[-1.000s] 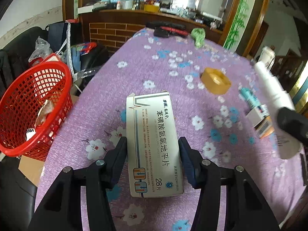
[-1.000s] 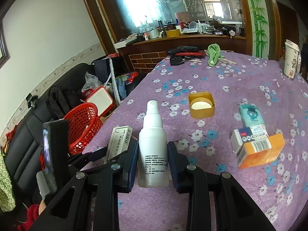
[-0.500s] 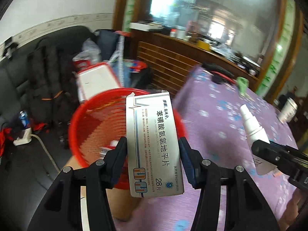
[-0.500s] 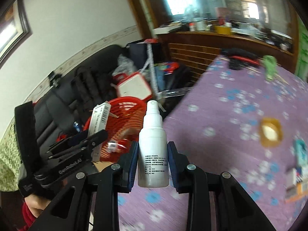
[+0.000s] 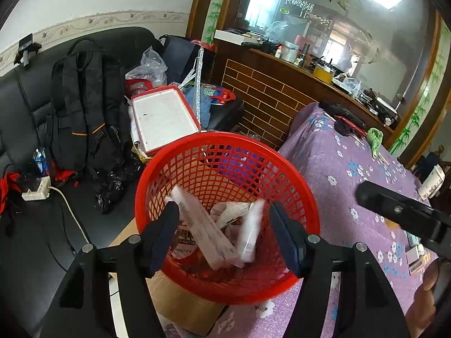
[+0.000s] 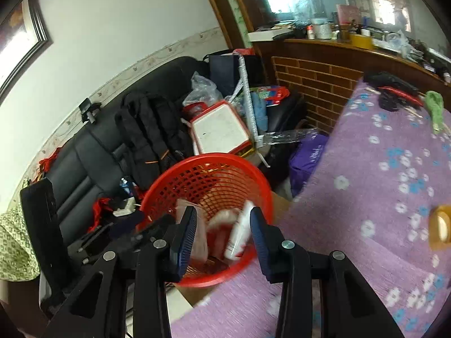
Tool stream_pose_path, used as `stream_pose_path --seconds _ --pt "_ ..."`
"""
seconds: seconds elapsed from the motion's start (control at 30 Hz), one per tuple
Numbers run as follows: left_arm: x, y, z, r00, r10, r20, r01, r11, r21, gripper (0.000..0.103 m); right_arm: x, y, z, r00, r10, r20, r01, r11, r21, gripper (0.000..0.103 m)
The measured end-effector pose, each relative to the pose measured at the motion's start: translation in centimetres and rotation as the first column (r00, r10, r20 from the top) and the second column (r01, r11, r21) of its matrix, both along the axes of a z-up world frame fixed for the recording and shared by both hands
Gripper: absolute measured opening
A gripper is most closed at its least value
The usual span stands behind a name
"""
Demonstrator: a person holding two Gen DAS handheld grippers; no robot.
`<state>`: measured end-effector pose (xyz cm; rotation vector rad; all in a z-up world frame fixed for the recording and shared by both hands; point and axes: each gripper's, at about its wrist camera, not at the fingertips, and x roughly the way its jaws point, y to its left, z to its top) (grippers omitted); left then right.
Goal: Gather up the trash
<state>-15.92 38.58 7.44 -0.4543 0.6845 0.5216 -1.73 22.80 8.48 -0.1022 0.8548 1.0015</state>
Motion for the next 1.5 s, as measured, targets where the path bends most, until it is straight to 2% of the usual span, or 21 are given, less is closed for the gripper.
stream_pose_path --seconds 0.13,0.3,0.4,0.53,0.67,0.73,0.87,0.9,1.0,1.07,1.13,1.23,1.27,1.3,1.33,1.4,1.5 --pt "0.3 -2.6 0.1 0.998 -0.060 0.018 0.060 0.998 -0.004 0.065 -0.6 -4.3 -0.4 0.999 -0.039 0.010 0.039 0.999 -0.010 0.042" --pt "1.9 -8.8 -0.4 0.983 -0.182 -0.003 0.182 0.983 0.021 0.066 -1.1 -11.0 -1.3 0.993 -0.115 -0.003 0.115 0.993 -0.016 0.042" --pt "3.5 -12.5 -0.9 0.965 -0.261 -0.026 0.261 0.965 0.034 0.066 -1.1 -15.6 -2.2 0.985 -0.168 -0.022 0.168 0.986 -0.019 0.042" --pt "5.7 -17.8 -1.7 0.927 -0.368 -0.069 0.371 0.928 0.038 0.066 -0.2 -22.1 -3.2 0.962 -0.268 -0.050 0.268 0.963 -0.016 0.042" --pt "7.8 -23.5 -1.6 0.871 -0.481 -0.099 0.488 0.871 0.057 0.066 1.8 -28.6 -3.5 0.914 -0.396 -0.082 0.398 0.918 -0.002 0.042" --pt "8.5 -26.2 -1.3 0.842 -0.529 -0.112 0.538 0.839 0.083 0.066 3.7 -32.8 -3.3 0.870 -0.484 -0.095 0.488 0.873 0.013 0.042" --pt "9.7 -30.7 -0.8 0.779 -0.613 -0.129 0.626 0.770 0.121 0.066 7.5 -38.3 -3.6 0.788 -0.603 -0.124 0.609 0.793 0.012 0.042" --pt "10.1 -31.8 -0.8 0.764 -0.632 -0.130 0.645 0.754 0.124 0.066 8.9 -39.4 -4.2 0.767 -0.627 -0.136 0.631 0.775 -0.014 0.042" --pt "10.8 -33.9 -1.2 0.730 -0.669 -0.141 0.683 0.719 0.124 0.066 11.2 -41.5 -5.8 0.727 -0.649 -0.223 0.668 0.744 0.009 0.042" --pt "11.1 -34.9 -1.6 0.710 -0.687 -0.155 0.704 0.699 0.122 0.066 12.3 -41.5 -7.0 0.719 -0.644 -0.262 0.666 0.746 -0.006 0.043" --pt "11.2 -35.4 -1.8 0.694 -0.701 -0.165 0.720 0.683 0.127 0.066 12.1 -41.4 -7.4 0.740 -0.600 -0.304 0.638 0.770 0.032 0.043" --pt "11.2 -35.4 -1.8 0.686 -0.707 -0.172 0.728 0.671 0.143 0.071 10.6 -38.7 -7.2 0.816 -0.478 -0.326 0.523 0.850 0.062 0.043" --pt "11.1 -35.2 -1.7 0.688 -0.706 -0.170 0.726 0.672 0.144 0.071 10.2 -37.9 -7.2 0.831 -0.437 -0.344 0.488 0.870 0.072 0.043" --pt "11.2 -34.9 -1.7 0.692 -0.701 -0.169 0.721 0.678 0.143 0.071 9.4 -36.6 -7.1 0.854 -0.338 -0.395 0.409 0.906 0.109 0.043" --pt "11.2 -34.7 -1.7 0.696 -0.698 -0.169 0.718 0.682 0.141 0.071 8.9 -35.8 -6.9 0.867 -0.279 -0.414 0.363 0.921 0.140 0.043" --pt "11.2 -34.3 -1.6 0.698 -0.696 -0.167 0.716 0.685 0.136 0.072 7.7 -35.4 -5.9 0.889 -0.281 -0.361 0.348 0.927 0.137 0.043" --pt "11.5 -34.0 -1.7 0.699 -0.693 -0.177 0.715 0.684 0.146 0.073 7.0 -36.4 -4.2 0.893 -0.357 -0.274 0.399 0.910 0.115 0.043"
